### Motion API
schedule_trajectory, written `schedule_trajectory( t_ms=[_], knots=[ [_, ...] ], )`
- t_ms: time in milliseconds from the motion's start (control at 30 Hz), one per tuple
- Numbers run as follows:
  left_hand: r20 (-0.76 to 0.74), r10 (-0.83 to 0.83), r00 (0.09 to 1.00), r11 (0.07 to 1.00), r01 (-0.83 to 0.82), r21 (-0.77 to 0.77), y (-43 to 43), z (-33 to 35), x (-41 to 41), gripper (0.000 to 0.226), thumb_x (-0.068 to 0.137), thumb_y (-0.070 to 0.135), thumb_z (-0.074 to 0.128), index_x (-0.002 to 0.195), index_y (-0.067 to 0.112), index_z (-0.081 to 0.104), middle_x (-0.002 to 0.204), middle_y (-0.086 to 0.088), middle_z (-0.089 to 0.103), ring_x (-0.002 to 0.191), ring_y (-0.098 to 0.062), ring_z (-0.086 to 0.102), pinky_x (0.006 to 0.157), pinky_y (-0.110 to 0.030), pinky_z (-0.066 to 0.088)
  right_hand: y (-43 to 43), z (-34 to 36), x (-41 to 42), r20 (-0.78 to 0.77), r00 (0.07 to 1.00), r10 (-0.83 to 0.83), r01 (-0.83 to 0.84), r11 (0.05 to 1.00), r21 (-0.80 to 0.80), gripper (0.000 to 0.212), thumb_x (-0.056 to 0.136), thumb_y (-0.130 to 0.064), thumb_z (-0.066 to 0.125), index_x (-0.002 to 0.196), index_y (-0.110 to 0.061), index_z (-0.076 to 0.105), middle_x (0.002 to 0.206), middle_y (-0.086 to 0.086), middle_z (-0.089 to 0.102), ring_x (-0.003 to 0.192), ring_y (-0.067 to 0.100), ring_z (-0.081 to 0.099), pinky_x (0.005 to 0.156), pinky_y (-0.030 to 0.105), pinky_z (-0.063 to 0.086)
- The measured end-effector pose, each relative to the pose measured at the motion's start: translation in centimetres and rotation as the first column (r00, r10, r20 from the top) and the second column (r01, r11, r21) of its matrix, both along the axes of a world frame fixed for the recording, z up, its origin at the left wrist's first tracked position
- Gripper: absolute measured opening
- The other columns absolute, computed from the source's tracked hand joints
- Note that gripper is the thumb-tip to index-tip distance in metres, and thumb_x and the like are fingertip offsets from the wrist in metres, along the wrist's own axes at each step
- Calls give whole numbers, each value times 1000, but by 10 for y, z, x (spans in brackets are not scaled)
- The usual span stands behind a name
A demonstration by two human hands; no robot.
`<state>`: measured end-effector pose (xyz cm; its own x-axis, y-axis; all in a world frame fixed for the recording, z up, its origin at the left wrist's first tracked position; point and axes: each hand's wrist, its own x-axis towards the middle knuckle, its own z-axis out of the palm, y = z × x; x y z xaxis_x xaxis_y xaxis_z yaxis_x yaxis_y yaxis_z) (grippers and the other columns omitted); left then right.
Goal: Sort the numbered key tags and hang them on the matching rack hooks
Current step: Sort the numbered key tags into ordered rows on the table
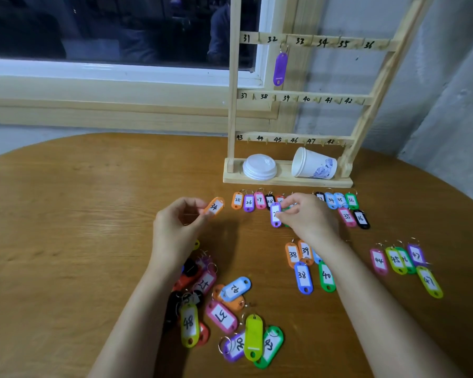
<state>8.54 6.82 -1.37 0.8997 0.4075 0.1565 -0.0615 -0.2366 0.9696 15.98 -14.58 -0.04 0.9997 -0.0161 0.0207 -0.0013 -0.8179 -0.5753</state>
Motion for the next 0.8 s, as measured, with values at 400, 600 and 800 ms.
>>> schedule_trajectory(
  t_ms=[400,600,800],
  knots=[
    [-21,-118,993,987,114,-115,-9,8,-7,12,81,8,72,86,18,74,81,-2,74,75,-9,65,71,-21,52,32,1,-35,200,953,228,-289,884,368,12,86,-26,66,98,-28,69,88,-14,67,81,2,60,74,23,50],
    [-12,-126,992,983,123,-137,-9,9,-9,13,78,6,74,90,10,72,81,-6,67,72,-9,65,66,-18,52,44,-5,-47,92,975,203,-217,775,594,23,84,-27,69,107,-25,67,90,-8,72,86,-2,66,81,18,51],
    [-48,-261,964,956,252,-149,-14,12,-12,14,76,6,75,89,8,72,75,-2,68,68,-7,64,62,-16,51,46,-3,-50,18,981,193,-144,667,731,18,85,-20,69,103,-21,68,91,-7,72,85,-2,67,75,16,52]
  ],
)
